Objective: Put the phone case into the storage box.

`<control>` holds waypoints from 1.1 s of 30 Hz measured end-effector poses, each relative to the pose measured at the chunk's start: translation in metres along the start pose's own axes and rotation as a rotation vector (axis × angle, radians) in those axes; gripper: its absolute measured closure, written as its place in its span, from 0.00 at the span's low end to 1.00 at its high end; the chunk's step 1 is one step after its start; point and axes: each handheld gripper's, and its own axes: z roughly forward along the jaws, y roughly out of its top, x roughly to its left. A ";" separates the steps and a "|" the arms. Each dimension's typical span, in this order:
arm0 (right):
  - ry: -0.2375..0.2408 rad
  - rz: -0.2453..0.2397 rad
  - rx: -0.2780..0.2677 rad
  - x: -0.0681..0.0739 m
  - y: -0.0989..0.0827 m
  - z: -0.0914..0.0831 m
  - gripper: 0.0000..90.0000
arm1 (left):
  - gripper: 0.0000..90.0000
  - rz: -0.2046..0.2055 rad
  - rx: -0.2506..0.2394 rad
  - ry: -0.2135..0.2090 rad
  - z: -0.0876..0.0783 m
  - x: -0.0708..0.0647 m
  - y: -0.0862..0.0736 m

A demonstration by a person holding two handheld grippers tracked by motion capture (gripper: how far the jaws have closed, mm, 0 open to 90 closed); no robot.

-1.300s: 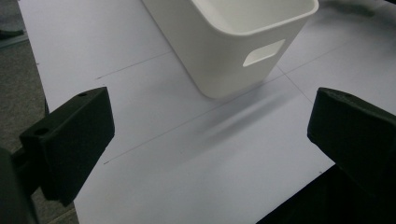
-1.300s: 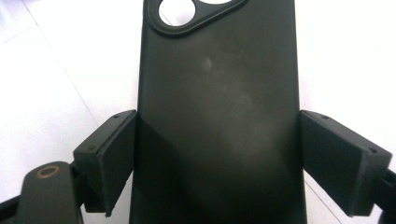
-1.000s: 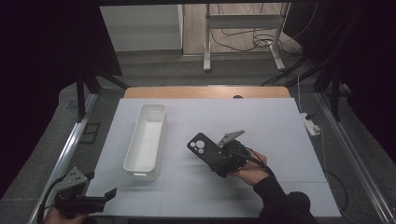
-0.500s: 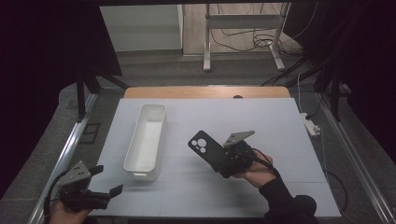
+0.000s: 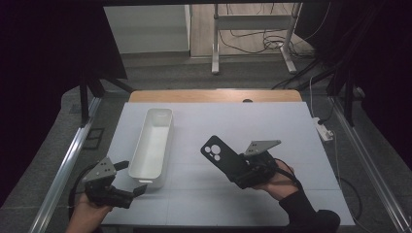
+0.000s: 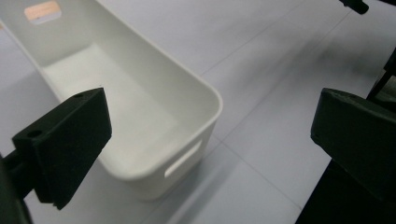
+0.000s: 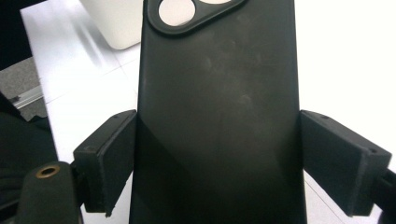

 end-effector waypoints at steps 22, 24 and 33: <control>0.063 -0.004 -0.056 0.007 -0.010 -0.021 0.17 | 0.00 0.088 -0.020 -0.157 0.044 -0.001 0.045; 0.068 -0.003 -0.060 0.008 -0.010 -0.022 0.17 | 0.00 0.092 -0.021 -0.163 0.047 -0.001 0.049; 0.083 -0.008 -0.074 0.011 -0.012 -0.025 0.17 | 0.00 0.123 -0.027 -0.192 0.059 -0.005 0.061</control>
